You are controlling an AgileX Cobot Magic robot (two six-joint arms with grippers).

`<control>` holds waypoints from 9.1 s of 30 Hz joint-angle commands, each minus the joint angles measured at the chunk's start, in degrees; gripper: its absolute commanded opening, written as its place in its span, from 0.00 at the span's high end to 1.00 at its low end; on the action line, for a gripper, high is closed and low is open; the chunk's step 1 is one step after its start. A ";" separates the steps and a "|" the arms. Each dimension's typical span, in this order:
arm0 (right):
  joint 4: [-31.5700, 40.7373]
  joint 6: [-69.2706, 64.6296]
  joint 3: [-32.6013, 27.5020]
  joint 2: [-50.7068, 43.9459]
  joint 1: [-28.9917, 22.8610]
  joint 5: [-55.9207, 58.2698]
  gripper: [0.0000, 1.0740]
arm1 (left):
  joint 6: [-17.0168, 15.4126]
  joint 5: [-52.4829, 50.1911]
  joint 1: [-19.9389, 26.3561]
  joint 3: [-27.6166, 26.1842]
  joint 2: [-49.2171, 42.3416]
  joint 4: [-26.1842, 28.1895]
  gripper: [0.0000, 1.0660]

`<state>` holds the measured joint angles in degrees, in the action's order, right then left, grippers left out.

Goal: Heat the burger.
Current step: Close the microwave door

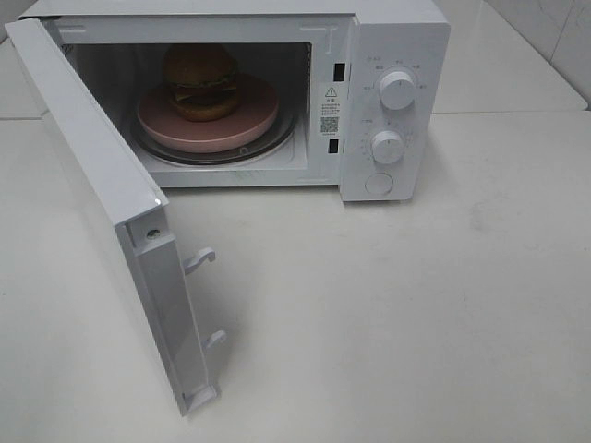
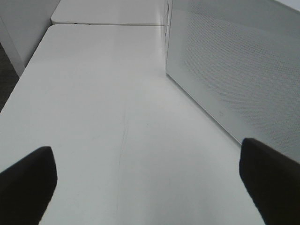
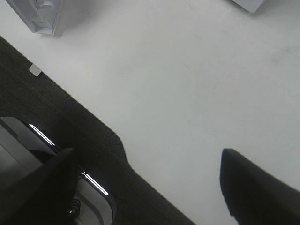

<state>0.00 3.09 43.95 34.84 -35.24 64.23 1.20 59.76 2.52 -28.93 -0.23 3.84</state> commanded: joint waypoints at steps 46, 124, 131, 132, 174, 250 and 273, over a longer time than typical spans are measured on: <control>2.75 -4.58 -14.38 -36.61 32.66 -4.81 0.29 | -0.11 -0.52 -0.23 0.00 -1.20 -0.17 0.04; 2.69 -4.58 -14.61 -36.61 32.66 -4.98 0.29 | -0.17 -13.81 -0.23 -2.64 15.81 0.00 0.54; 2.75 -4.58 -14.61 -36.61 32.66 -4.98 0.29 | -0.17 -19.77 -0.23 -2.64 21.26 0.17 0.94; 2.75 -4.58 -14.61 -36.61 32.66 -4.98 0.29 | -0.17 -20.45 -0.23 -2.58 22.80 0.06 1.00; 2.75 -4.58 -14.61 -36.61 32.66 -4.98 0.29 | -11.46 -94.48 -0.69 17.93 62.17 -15.47 1.00; 2.81 -4.58 -14.61 -36.61 32.66 -4.98 0.29 | -2.01 -100.61 -38.67 -20.91 106.68 13.06 1.00; 2.86 -4.58 -14.61 -36.61 32.66 -4.98 0.30 | -1.20 -98.09 -38.67 -33.75 113.85 16.10 1.00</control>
<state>2.86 -1.26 29.34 -0.23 -2.98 59.76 0.00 -33.98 -37.53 -60.91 113.50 16.39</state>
